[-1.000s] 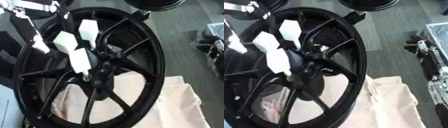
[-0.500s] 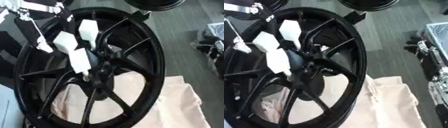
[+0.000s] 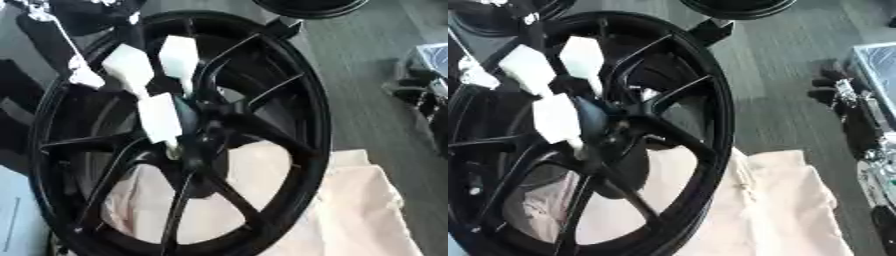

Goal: Pull the pin out of the wheel hub.

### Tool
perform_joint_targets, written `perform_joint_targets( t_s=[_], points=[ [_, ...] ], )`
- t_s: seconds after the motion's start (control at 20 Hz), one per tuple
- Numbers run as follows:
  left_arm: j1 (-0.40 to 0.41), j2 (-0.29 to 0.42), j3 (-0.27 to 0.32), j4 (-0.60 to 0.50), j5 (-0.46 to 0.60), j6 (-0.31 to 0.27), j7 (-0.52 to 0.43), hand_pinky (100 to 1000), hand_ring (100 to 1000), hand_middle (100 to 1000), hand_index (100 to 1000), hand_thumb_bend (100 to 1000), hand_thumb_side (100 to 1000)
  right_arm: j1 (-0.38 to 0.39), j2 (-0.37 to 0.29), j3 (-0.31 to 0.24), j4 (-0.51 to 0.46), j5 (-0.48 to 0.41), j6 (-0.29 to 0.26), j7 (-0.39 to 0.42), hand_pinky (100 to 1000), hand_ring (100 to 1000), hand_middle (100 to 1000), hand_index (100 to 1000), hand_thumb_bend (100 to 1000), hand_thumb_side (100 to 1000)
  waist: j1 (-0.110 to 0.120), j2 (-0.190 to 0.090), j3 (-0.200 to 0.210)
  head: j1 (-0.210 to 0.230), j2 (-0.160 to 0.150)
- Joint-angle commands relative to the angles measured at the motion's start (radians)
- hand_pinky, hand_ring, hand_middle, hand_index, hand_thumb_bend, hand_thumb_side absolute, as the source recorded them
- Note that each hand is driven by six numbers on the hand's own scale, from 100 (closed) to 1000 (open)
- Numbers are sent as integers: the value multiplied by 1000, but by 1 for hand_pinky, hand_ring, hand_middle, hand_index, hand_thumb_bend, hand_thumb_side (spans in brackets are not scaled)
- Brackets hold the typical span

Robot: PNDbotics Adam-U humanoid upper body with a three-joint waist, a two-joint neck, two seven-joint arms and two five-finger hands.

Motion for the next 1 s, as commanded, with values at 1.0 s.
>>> perform_joint_targets(
  t_s=[1.0],
  points=[
    [465,368,623,81,-13,145,386,673,616,498,401,341,100,13,-44,-31,-15,8,-10,-21,877,724,709,826,100,772,-2,-25,40,-43,-8]
  ],
)
